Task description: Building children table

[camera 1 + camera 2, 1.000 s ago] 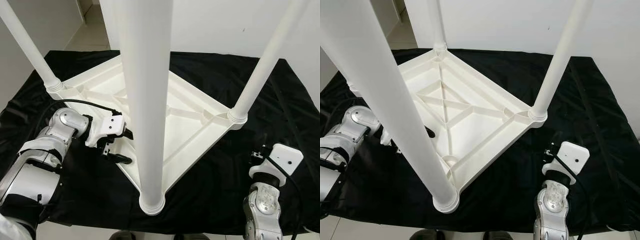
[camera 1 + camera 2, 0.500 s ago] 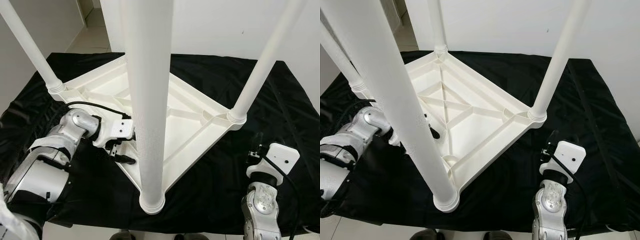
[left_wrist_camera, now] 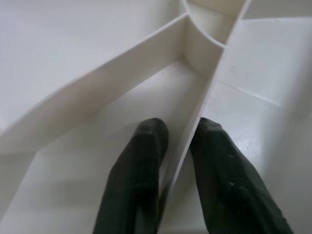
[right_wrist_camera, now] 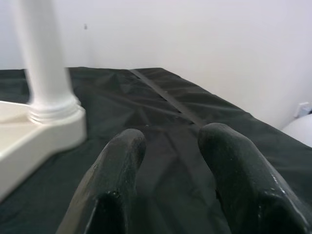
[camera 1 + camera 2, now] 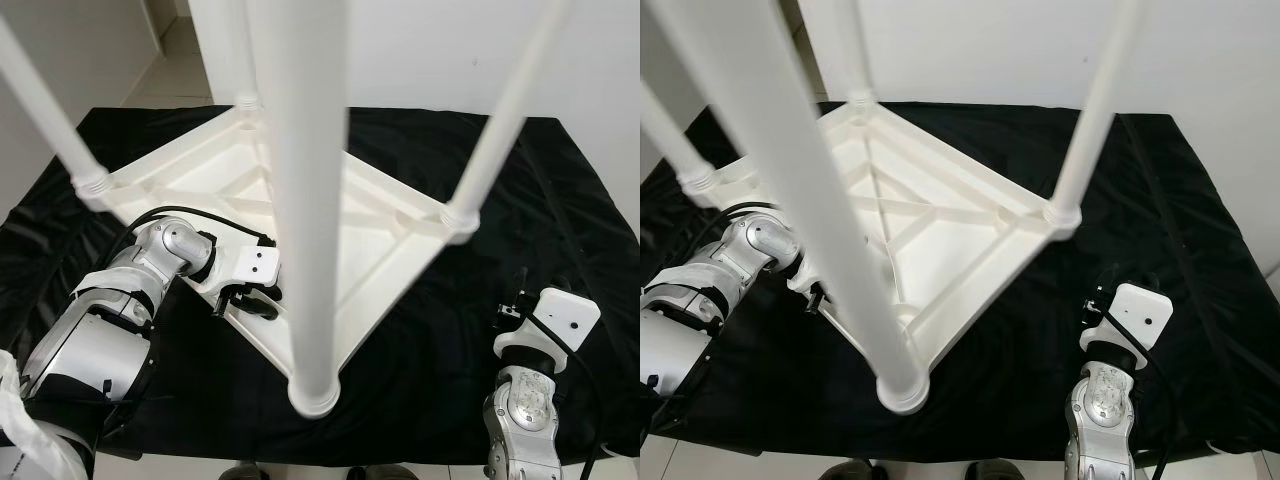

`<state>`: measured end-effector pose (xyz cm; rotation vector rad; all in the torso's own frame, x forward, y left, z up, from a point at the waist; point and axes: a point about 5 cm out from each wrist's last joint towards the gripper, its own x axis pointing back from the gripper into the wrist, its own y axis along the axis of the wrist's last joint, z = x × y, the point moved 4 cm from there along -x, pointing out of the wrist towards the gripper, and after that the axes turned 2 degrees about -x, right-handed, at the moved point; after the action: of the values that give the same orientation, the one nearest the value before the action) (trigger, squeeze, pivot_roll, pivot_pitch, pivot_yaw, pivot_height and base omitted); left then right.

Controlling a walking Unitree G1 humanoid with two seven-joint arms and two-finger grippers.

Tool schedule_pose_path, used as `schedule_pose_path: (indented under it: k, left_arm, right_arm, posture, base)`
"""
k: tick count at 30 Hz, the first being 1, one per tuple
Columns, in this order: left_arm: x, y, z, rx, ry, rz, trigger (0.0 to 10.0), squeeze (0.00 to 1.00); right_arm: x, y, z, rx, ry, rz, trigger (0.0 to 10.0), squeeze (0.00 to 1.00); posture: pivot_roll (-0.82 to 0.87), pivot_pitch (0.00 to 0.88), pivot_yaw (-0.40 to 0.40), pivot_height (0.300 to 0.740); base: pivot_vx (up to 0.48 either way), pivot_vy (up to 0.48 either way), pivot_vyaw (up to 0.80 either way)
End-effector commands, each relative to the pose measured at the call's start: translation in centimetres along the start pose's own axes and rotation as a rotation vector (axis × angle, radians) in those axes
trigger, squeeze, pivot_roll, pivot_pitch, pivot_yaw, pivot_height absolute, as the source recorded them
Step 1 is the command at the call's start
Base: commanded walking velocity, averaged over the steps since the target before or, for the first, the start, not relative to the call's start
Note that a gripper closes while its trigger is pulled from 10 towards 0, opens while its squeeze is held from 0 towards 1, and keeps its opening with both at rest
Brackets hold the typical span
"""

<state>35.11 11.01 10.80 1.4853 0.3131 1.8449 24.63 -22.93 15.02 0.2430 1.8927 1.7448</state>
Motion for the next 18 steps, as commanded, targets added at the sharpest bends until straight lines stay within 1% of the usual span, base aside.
schedule_pose_path:
  k: [1,8,9,11,12,13,14,15,16,17,18]
  left_arm:
    - [0.6,-1.8,1.5,0.100,0.267,0.033,0.0,0.00]
    - [0.6,-2.1,1.2,0.105,0.262,0.035,0.0,0.00]
    - [0.6,-2.2,1.5,0.104,0.295,0.045,0.0,0.00]
    - [0.6,-2.2,1.5,0.104,0.295,0.045,0.0,0.00]
    - [0.6,-2.2,1.8,0.102,0.330,0.053,1.5,0.00]
    - [0.5,-1.9,2.7,0.109,0.405,0.053,10.0,0.00]
    - [0.5,-1.9,2.7,0.109,0.405,0.053,10.0,0.00]
    - [0.5,-1.6,3.4,0.125,0.461,0.041,10.0,0.00]
    - [0.5,-1.6,3.4,0.125,0.461,0.041,10.0,0.00]
    - [0.4,-1.1,3.6,0.142,0.461,0.003,10.0,1.00]
    - [0.2,-0.6,3.4,0.136,0.444,-0.034,10.0,1.00]
  right_arm:
    - [0.2,-0.1,-0.1,0.010,-0.007,0.010,10.0,0.00]
    - [0.1,-0.2,0.0,0.009,-0.003,0.012,10.0,0.00]
    - [0.1,-0.2,0.1,0.007,0.001,0.012,10.0,0.00]
    - [0.1,-0.2,0.1,0.007,0.001,0.012,10.0,0.00]
    - [0.0,-0.2,0.2,0.005,0.004,0.012,10.0,0.00]
    - [-0.1,-0.2,0.4,0.003,0.008,0.011,10.0,0.00]
    - [-0.1,-0.2,0.4,0.003,0.008,0.011,10.0,0.00]
    - [-0.1,-0.2,0.5,0.002,0.010,0.010,10.0,0.00]
    - [-0.1,-0.2,0.5,0.002,0.010,0.010,10.0,0.00]
    - [-0.2,-0.2,0.4,0.002,0.010,0.009,10.0,0.00]
    - [-0.2,-0.2,0.4,0.003,0.007,0.009,10.0,0.00]
  posture:
    - [-0.04,0.073,0.050,0.740]
    - [-0.03,0.074,0.044,0.740]
    - [-0.02,0.073,0.041,0.740]
    - [-0.02,0.073,0.041,0.740]
    - [-0.02,0.073,0.040,0.740]
    - [-0.02,0.072,0.038,0.740]
    - [-0.02,0.072,0.038,0.740]
    - [-0.02,0.072,0.038,0.740]
    - [-0.02,0.072,0.038,0.740]
    - [-0.02,0.070,0.039,0.740]
    - [-0.02,0.071,0.039,0.740]
  base:
    - [0.000,0.000,0.00]
    - [0.000,0.000,0.00]
    - [0.000,0.000,0.00]
    - [0.000,0.000,0.00]
    - [0.000,0.000,0.00]
    - [0.000,0.000,0.00]
    - [0.000,0.000,0.00]
    - [0.000,0.000,0.00]
    - [0.000,0.000,0.00]
    - [0.000,0.000,0.00]
    - [0.000,0.000,0.00]
